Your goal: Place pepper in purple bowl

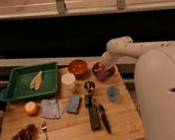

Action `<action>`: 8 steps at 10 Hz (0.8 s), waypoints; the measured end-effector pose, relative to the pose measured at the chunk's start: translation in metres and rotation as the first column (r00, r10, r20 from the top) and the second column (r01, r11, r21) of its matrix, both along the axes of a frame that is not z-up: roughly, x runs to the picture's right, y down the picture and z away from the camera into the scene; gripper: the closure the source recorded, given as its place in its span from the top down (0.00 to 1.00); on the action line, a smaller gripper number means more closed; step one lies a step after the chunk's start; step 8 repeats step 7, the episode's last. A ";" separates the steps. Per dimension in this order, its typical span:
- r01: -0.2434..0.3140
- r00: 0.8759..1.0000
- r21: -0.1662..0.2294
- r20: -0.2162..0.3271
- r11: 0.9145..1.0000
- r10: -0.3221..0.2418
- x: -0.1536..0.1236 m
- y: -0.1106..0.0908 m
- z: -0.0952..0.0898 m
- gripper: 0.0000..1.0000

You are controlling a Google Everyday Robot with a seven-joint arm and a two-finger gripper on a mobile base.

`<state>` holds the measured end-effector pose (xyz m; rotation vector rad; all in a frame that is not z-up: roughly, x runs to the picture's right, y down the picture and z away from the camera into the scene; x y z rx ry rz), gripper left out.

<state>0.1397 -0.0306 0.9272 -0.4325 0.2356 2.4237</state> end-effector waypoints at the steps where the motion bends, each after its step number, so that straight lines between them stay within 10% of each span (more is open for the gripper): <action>1: 0.004 1.000 -0.006 -0.001 1.000 -0.004 -0.001 0.003 0.001 0.79; 8: 0.035 0.999 0.044 -0.017 0.998 -0.034 -0.001 -0.014 -0.012 0.79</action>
